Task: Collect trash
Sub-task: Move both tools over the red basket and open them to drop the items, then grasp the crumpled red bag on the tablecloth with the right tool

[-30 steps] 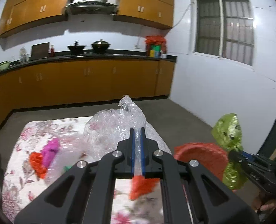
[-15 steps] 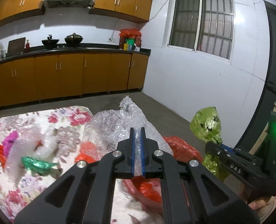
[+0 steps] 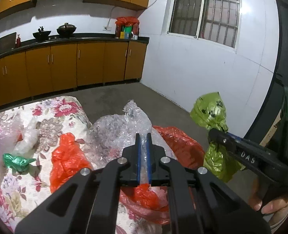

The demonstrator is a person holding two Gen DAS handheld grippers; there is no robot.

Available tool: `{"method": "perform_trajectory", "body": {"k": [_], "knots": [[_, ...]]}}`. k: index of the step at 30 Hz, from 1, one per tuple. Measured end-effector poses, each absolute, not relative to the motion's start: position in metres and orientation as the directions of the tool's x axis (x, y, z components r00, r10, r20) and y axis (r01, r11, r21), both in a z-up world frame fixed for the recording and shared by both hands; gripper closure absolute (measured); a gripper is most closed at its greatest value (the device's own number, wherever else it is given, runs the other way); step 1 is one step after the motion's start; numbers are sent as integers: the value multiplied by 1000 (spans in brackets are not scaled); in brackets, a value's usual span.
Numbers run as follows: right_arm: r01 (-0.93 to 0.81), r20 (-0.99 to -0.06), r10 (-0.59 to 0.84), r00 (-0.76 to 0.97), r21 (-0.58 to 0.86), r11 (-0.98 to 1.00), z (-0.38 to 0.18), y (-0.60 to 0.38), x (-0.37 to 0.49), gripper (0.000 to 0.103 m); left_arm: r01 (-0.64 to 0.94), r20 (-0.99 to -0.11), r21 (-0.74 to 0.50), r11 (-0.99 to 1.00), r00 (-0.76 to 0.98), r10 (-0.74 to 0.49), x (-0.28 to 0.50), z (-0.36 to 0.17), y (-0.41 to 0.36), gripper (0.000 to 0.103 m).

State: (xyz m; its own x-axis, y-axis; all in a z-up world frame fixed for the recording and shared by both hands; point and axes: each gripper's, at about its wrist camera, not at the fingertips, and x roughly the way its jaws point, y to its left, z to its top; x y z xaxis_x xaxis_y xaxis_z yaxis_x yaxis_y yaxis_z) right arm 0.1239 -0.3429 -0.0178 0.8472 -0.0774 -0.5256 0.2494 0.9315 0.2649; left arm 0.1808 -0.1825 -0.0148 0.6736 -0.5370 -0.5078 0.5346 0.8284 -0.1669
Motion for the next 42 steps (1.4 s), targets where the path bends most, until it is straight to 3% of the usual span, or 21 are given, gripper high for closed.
{"method": "perform_trajectory", "body": {"k": [3,6,8,10,16,20,23,25,30,42], "knots": [[247,-531,-68,845,274,929,-21,-347,126,83,532,-528,-173,829,660,-534,183,-24,-188,94],[245,-536,-56,843,288,926,-24,-352,129,78,532,-547,-179,828,645,-533,186,-33,-190,85],[245,-543,-48,838,297,923,-28,-354,130,72,532,-555,-179,828,640,-531,187,-36,-190,75],[248,-547,-47,836,300,921,-31,-355,130,63,531,-561,-178,829,637,-528,188,-40,-189,70],[262,-558,-67,827,277,924,-33,-355,122,62,488,-572,-178,855,655,-493,192,-44,-172,59],[262,-552,-90,829,242,934,-28,-352,119,62,429,-563,-138,893,708,-427,190,-43,-154,40],[253,-537,-112,836,196,947,-23,-343,117,47,377,-558,-99,921,745,-365,188,-43,-137,32],[242,-519,-123,846,167,956,-19,-334,116,36,345,-556,-83,935,763,-331,188,-44,-122,29],[204,-492,-137,860,86,975,-12,-307,119,21,243,-571,-50,969,789,-228,189,-51,-78,27],[75,-503,-17,864,95,993,-14,-252,139,21,-7,-581,1,1000,814,6,187,-64,36,27]]}}
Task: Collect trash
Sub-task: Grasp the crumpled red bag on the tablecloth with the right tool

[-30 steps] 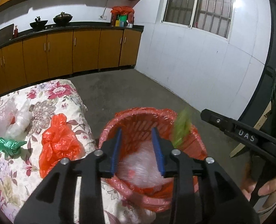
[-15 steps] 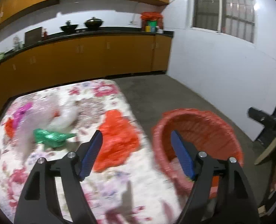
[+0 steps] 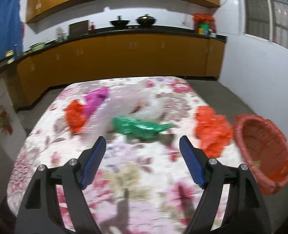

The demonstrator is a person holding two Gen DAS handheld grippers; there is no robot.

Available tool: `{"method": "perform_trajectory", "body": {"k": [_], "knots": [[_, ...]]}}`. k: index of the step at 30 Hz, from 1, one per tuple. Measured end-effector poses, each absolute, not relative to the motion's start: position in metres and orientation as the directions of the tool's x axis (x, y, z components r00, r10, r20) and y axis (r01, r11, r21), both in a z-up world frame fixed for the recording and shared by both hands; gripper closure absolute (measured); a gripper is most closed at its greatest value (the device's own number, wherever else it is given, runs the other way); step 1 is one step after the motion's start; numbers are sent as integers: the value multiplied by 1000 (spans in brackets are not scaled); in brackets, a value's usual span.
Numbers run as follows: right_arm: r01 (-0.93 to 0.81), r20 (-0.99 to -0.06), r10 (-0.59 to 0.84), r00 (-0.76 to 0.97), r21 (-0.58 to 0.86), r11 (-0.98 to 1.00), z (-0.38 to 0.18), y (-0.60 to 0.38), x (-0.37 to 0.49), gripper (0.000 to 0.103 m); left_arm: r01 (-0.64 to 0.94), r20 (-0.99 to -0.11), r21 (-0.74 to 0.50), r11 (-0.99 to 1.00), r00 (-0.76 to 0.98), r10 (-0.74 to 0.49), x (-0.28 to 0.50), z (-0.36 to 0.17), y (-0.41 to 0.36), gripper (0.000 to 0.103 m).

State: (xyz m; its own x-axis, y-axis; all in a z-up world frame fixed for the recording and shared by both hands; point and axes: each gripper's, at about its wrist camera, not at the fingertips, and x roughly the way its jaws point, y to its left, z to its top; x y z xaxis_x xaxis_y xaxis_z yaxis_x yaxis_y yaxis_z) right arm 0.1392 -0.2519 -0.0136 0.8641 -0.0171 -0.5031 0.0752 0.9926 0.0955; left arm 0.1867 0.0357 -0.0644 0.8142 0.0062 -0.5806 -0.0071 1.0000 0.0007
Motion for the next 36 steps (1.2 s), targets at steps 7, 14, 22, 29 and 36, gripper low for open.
{"method": "perform_trajectory", "body": {"k": [7,14,22,29,36], "knots": [[9,-522,36,852,83,997,-19,-216,151,21,-134,-577,4,991,809,112,182,-67,86,21],[-44,-552,72,830,63,997,-31,-179,173,21,-190,-581,-14,982,800,146,181,-69,115,19],[-58,-617,77,783,50,997,-63,-143,224,21,-205,-574,-21,978,804,156,180,-72,124,19],[-18,-674,26,738,19,1000,-92,-128,267,21,-219,-582,-55,974,800,147,183,-77,138,19],[-39,-748,22,663,-5,999,-119,-118,291,25,-207,-598,-78,975,792,120,189,-84,141,19]]}}
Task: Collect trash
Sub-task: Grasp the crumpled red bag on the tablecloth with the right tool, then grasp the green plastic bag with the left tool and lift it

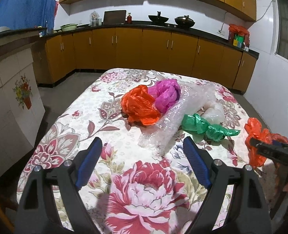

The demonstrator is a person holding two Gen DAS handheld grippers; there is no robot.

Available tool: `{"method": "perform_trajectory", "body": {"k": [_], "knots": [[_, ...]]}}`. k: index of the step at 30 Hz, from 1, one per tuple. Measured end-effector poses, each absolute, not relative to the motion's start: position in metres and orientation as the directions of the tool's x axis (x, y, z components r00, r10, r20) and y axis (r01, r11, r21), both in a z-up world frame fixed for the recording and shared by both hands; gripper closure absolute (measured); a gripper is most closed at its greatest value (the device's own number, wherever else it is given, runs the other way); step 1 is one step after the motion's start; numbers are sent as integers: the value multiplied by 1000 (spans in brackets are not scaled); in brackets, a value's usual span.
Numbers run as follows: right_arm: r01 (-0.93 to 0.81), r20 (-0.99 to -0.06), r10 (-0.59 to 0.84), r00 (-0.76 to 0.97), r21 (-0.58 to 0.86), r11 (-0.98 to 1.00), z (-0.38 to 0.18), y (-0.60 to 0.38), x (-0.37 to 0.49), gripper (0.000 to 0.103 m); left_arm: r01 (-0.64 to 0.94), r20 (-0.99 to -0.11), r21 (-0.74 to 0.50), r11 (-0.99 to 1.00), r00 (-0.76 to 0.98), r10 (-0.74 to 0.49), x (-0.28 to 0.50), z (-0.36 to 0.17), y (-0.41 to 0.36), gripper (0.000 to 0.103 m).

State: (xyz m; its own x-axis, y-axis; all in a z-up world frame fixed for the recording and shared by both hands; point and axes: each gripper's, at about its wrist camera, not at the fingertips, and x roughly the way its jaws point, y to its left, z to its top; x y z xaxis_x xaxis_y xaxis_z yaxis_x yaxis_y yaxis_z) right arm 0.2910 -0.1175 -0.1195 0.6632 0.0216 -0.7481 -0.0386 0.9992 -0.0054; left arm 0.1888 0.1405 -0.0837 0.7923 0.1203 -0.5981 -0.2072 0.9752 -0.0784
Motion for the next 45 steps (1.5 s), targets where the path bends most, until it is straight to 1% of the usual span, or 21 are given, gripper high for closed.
{"method": "perform_trajectory", "body": {"k": [1,2,4,5,6,7,10,15,20,23,30,34,36,38,42,45], "knots": [[-47,-758,30,652,-1,999,-121,-116,292,32,-203,-599,-80,976,793,115,190,-84,140,19],[-56,-761,40,648,5,998,-122,-116,292,34,-195,-599,-83,977,793,108,191,-84,138,20],[-72,-762,52,646,7,997,-123,-115,292,47,-185,-599,-87,979,795,97,192,-85,135,20],[-78,-762,55,645,6,997,-123,-114,291,50,-179,-599,-89,980,796,91,193,-85,133,20],[-84,-762,59,645,6,996,-122,-113,290,58,-171,-598,-91,981,797,84,194,-85,130,20],[-91,-761,67,645,10,996,-122,-113,289,62,-164,-597,-93,982,798,77,195,-84,127,20],[-109,-755,96,649,33,994,-119,-115,280,67,-141,-594,-104,985,803,52,201,-81,116,20],[-114,-734,121,668,60,992,-110,-126,261,67,-90,-593,-134,987,805,-7,215,-77,90,20],[-88,-712,132,690,98,991,-98,-146,244,67,-69,-615,-114,991,789,-16,250,-82,56,20],[-88,-702,132,700,99,991,-92,-151,238,67,-66,-638,-87,994,770,-4,271,-89,42,24],[-107,-685,141,715,92,990,-85,-154,234,67,-94,-726,-38,995,686,37,313,-117,32,32],[-112,-684,147,715,95,989,-87,-155,233,67,-79,-730,-46,996,684,20,309,-122,35,32],[-112,-686,152,712,104,988,-88,-156,233,67,-60,-734,-57,997,679,-1,304,-125,35,34],[-113,-684,158,712,110,987,-89,-156,232,67,-42,-741,-78,996,671,-30,299,-127,36,36],[-118,-684,164,711,114,986,-89,-155,232,67,-27,-766,-131,991,637,-84,299,-134,35,37],[-119,-683,164,712,112,987,-89,-155,231,67,-32,-777,-117,993,626,-71,307,-135,29,37]]}}
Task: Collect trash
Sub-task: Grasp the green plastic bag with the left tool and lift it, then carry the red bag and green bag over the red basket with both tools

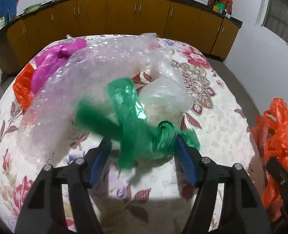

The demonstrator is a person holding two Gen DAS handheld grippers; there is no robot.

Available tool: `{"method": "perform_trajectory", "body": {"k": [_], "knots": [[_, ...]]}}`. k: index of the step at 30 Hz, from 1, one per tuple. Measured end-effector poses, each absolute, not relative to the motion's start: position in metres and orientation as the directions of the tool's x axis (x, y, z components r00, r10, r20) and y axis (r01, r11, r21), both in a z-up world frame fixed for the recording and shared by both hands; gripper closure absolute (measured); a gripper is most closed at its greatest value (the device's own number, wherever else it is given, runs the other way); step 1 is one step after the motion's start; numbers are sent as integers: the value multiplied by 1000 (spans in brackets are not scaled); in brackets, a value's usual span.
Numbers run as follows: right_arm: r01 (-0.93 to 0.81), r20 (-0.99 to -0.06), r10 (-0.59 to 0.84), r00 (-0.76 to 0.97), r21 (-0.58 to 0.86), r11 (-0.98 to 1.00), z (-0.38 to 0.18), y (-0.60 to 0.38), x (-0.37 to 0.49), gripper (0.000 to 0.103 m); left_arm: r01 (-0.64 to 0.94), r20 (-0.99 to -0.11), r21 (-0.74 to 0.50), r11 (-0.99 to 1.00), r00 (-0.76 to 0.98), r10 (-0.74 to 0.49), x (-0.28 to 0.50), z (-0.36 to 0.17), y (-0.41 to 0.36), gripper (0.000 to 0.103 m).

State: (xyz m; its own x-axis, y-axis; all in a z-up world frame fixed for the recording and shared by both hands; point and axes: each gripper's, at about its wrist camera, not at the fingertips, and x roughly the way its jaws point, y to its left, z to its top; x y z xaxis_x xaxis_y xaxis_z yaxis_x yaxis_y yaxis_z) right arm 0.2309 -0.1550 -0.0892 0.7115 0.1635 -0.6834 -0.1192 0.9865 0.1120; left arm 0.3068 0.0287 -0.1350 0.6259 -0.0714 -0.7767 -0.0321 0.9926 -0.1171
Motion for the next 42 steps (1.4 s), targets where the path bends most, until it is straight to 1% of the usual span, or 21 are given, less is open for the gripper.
{"method": "perform_trajectory", "body": {"k": [1,3,4,6,11,19,25,34,42], "knots": [[-120,-683,163,712,110,987,-89,-156,231,67,-34,-777,-116,993,626,-70,308,-135,28,38],[-118,-683,159,713,106,987,-89,-157,231,67,-33,-774,-123,992,629,-75,312,-134,27,49],[-116,-684,158,713,107,987,-89,-158,231,67,-29,-772,-129,991,630,-82,314,-134,27,59],[-112,-685,157,712,109,988,-89,-159,232,67,-24,-770,-140,990,631,-93,316,-134,27,74],[-114,-685,158,711,110,987,-90,-158,231,67,-16,-755,-176,984,644,-125,312,-132,33,76],[-130,-674,166,720,104,986,-84,-157,218,67,13,-734,-147,989,669,-117,283,-122,41,76],[-132,-655,168,737,105,986,-73,-160,204,67,21,-711,-144,989,693,-118,257,-105,48,76],[-108,-610,154,777,113,988,-49,-177,182,67,72,-668,-140,988,730,-148,236,-71,35,76],[-43,-581,105,807,120,992,-37,-205,161,67,147,-640,-143,979,741,-205,224,-46,3,76]]}}
